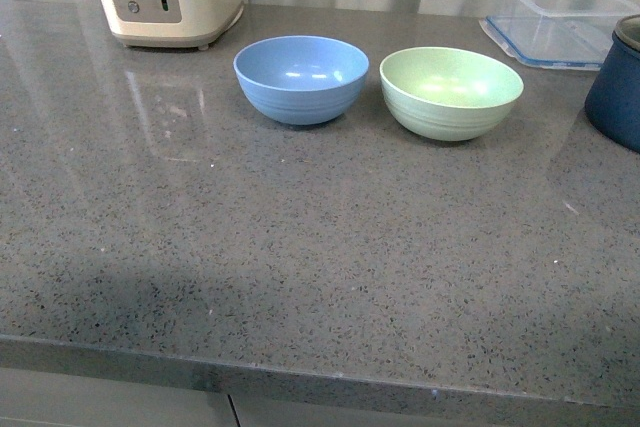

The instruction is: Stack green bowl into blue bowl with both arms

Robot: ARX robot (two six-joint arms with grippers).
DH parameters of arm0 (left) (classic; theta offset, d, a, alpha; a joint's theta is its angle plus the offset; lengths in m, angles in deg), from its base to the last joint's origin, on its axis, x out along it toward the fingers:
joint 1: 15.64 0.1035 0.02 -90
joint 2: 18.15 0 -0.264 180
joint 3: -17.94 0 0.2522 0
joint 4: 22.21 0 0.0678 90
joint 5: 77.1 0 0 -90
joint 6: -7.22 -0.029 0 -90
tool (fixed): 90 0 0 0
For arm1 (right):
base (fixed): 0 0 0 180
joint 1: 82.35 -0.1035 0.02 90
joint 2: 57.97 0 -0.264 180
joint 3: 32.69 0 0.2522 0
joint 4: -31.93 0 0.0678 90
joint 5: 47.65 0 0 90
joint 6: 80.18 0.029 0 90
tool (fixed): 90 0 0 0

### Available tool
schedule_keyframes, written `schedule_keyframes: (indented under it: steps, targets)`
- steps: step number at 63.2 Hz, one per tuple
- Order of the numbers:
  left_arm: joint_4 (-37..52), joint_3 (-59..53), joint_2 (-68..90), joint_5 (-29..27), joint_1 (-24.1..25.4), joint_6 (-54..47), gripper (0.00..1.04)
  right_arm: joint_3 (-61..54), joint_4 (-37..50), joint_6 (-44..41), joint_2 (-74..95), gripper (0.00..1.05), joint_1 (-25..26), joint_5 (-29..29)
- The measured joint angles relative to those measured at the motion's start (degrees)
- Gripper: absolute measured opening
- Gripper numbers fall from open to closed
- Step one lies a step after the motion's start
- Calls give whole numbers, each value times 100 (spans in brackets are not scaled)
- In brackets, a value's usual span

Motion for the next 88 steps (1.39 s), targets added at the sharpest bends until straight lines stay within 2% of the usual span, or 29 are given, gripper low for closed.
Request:
schedule_keyframes:
  steps: [50, 55, 80, 88]
  targets:
    - [-1620, 0, -1646, 2, 0, 0, 4, 0, 0, 0, 0, 95, 0, 0]
    - [-2551, 0, -2415, 0, 0, 2, 4, 0, 0, -2, 0, 95, 0, 2]
    - [-2601, 0, -2592, 0, 0, 2, 4, 0, 0, -2, 0, 95, 0, 0]
    - [-2603, 0, -2592, 0, 0, 2, 25, 0, 0, 0, 0, 95, 0, 0]
